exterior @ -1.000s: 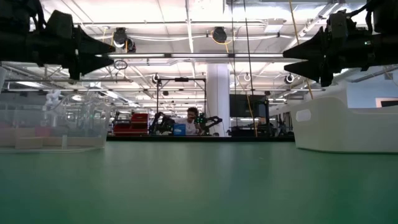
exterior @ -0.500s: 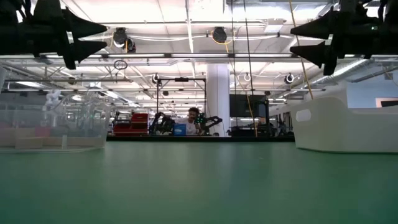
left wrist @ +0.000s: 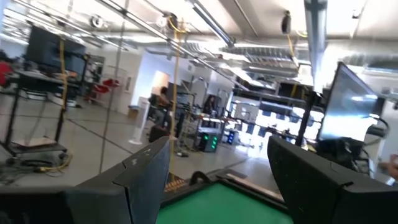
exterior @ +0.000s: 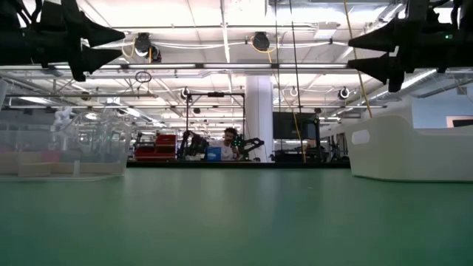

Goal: Sort & place blocks by color
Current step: Return to Home Position

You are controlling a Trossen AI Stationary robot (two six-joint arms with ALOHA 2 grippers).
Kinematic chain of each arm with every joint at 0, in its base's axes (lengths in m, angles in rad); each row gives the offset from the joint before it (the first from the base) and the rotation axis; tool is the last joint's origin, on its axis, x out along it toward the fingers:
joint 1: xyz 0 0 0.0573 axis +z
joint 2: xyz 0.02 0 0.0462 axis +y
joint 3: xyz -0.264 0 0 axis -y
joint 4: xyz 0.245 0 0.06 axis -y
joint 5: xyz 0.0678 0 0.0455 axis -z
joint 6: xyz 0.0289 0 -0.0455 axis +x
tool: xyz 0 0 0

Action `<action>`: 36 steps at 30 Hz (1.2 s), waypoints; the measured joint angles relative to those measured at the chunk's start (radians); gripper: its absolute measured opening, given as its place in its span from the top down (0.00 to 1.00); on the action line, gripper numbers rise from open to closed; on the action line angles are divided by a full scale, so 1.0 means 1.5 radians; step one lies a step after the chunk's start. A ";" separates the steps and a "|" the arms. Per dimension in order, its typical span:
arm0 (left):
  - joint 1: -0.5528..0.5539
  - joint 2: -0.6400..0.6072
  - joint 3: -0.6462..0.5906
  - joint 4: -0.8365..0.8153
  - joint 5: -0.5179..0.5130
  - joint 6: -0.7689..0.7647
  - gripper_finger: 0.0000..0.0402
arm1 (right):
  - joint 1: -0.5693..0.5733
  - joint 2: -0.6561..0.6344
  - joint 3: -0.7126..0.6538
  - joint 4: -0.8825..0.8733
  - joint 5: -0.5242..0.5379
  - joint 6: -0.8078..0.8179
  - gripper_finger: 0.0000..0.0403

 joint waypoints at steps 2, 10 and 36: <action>0.017 -0.006 0.000 0.000 0.000 0.000 0.33 | 0.000 -0.009 0.000 -0.023 0.000 0.000 0.37; 0.090 -0.038 0.000 0.000 0.000 0.000 0.33 | -0.012 -0.070 0.000 -0.086 0.000 0.000 0.37; 0.253 -0.091 0.000 0.000 0.000 0.000 0.33 | -0.201 -0.167 0.000 -0.095 0.000 0.000 0.37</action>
